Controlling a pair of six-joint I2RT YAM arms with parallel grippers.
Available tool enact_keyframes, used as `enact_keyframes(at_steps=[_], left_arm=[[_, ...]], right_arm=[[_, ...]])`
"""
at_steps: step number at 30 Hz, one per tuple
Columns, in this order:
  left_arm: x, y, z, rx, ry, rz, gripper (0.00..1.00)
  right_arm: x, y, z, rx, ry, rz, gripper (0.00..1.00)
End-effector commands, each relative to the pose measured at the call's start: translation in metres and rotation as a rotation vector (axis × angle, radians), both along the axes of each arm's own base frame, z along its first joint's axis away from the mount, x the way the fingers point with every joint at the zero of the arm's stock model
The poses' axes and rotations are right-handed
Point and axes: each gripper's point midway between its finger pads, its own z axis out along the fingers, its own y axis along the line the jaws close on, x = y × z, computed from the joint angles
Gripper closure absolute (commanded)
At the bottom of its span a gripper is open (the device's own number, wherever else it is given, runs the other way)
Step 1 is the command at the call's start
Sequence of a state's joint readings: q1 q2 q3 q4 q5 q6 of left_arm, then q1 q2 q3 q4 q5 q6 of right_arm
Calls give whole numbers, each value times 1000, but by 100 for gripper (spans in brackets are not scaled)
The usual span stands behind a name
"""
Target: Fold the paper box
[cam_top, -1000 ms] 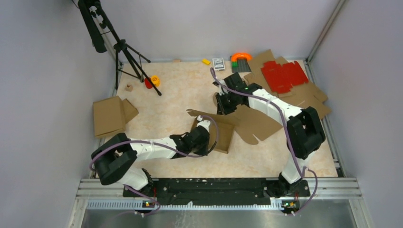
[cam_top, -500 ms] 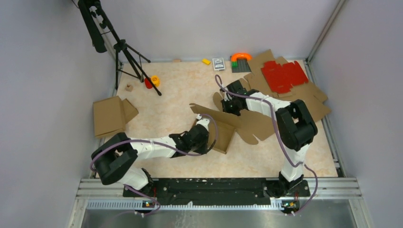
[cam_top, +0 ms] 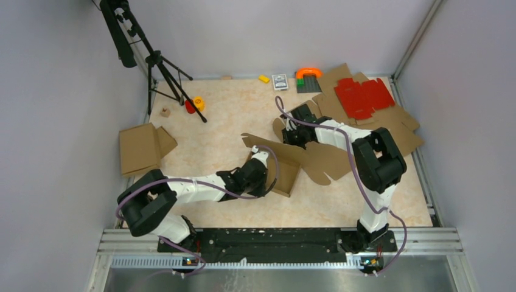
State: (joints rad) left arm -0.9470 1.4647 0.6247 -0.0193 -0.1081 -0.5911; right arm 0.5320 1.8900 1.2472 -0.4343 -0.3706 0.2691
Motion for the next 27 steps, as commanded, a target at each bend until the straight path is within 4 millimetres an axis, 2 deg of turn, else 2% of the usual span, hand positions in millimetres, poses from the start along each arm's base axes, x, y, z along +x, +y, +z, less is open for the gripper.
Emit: enact_keyframes(at_steps=[1,4,8,12,18,21,24,27], left_arm=[[8,-6,-1,-9,-19,-2,100],[8,-8,3,-20,-19,-5,100],[3,-4,10,-10,-2,-8,100],[-8,1,30,2,43,-26,89],[-13,18,73,-34,20,-31,70],[2,41,92,-59,-33,4,58],[26,60,111,-146,-77,28,41],[56,68,131,-234,-135,16,34]], right_arm=[[-19,11,14,61,31,28,100],[-4,-2,13,38,4,-31,100],[21,-15,25,38,-58,-112,100],[37,-18,35,37,-100,-141,100],[46,-15,38,47,-117,-143,100],[46,-13,39,53,-118,-139,100],[46,-13,39,56,-122,-133,100],[45,-11,39,65,-117,-123,100]])
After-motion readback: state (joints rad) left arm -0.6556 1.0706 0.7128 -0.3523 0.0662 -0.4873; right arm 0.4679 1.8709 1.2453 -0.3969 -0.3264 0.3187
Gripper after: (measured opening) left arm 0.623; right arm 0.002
